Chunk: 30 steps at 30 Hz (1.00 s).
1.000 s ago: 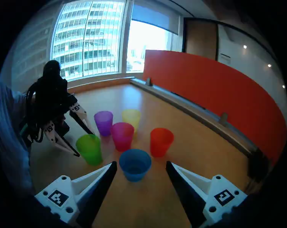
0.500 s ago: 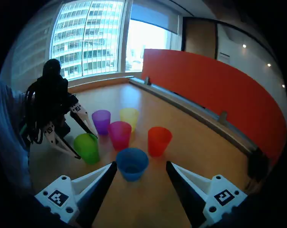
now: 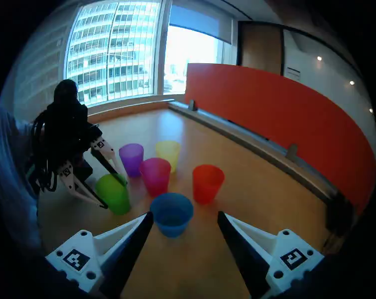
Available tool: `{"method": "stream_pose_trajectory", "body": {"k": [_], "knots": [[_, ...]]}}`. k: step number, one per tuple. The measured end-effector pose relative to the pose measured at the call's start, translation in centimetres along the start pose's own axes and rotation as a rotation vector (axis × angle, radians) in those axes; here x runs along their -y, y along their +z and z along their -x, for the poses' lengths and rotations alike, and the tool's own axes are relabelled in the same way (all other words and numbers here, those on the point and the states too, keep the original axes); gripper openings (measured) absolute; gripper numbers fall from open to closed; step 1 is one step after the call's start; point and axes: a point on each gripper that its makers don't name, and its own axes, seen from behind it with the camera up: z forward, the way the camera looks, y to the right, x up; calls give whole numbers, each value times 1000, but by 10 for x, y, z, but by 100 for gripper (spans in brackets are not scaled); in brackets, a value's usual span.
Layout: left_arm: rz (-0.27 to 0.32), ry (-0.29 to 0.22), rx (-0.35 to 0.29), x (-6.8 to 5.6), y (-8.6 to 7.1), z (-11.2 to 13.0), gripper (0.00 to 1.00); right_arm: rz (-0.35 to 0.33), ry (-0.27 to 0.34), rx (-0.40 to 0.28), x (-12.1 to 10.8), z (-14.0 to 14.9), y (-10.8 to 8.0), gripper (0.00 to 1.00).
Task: Pour water
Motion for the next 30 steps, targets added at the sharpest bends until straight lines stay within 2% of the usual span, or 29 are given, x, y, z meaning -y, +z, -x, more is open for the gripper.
{"method": "stream_pose_trajectory", "body": {"k": [6, 17, 30], "knots": [[-2, 3, -11, 0, -3, -3, 86, -4, 4, 4, 0, 3, 4, 100], [-12, -24, -39, 7, -16, -11, 86, -22, -6, 28, 7, 14, 14, 100], [-37, -24, -75, 11, -31, -21, 86, -53, -10, 63, 18, 29, 31, 100]]}}
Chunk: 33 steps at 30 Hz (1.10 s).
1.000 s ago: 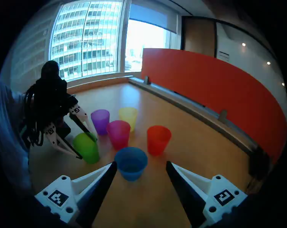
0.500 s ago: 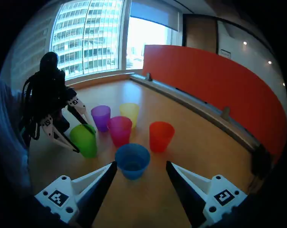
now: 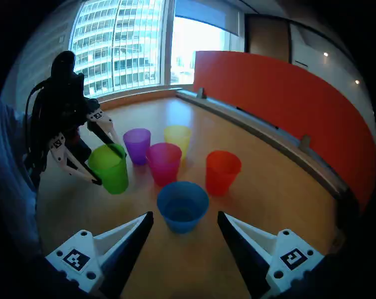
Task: Pour water
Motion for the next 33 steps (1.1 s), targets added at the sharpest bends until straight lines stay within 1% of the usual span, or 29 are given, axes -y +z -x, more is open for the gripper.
{"method": "stream_pose_trajectory", "body": {"k": [11, 21, 29, 33], "knots": [[-26, -12, -24, 8, -11, -7, 87, -13, -4, 24, 4, 9, 19, 100], [-41, -15, -28, 12, -19, -7, 86, -16, -12, 36, 4, 13, 40, 100], [-48, -17, -27, 13, -22, -6, 87, -22, -6, 33, 4, 9, 55, 100], [-50, -20, -27, 14, -23, -5, 86, -23, -6, 32, 4, 9, 59, 99]]}}
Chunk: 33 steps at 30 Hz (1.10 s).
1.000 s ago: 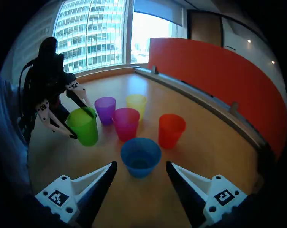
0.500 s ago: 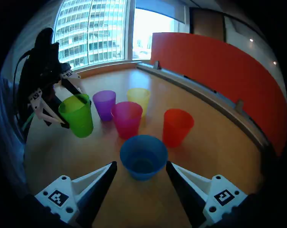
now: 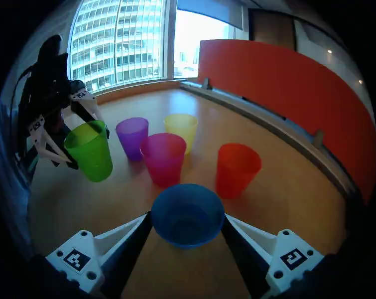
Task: Pour water
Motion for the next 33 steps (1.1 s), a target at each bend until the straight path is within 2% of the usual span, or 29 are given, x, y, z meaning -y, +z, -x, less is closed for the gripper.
{"method": "stream_pose_trajectory", "body": {"k": [5, 17, 24, 33], "knots": [[-4, -4, -1, 1, 0, 0, 86, 5, -1, -4, -2, -1, 3, 92], [-17, -7, -12, 3, -4, -1, 87, 16, -3, -27, 2, -1, -4, 91], [-39, -6, -32, 6, -9, -9, 87, 34, 8, -70, 4, -12, -19, 91], [-67, -5, -79, 10, -19, -27, 87, 80, 18, -155, 4, -38, -50, 91]]}}
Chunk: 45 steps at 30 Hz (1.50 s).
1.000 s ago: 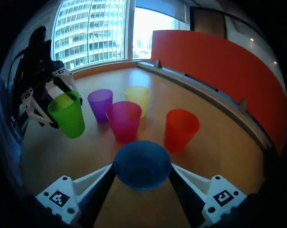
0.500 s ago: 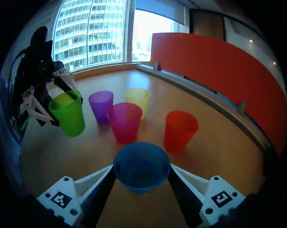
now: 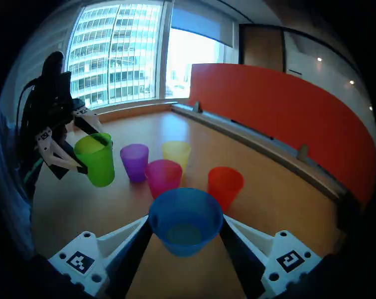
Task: Pour water
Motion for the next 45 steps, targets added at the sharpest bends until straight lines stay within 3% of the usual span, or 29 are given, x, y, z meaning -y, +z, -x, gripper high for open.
{"method": "stream_pose_trajectory", "body": {"k": [14, 30, 45], "knots": [[-48, -7, -98, 11, -17, -35, 88, 60, -12, -144, 6, -48, -36, 91], [-56, -17, -196, 12, -29, -70, 88, 94, 20, -329, 11, -106, -66, 91], [-45, -7, -265, 8, -38, -95, 88, 109, 4, -378, 11, -129, -82, 91]]}}
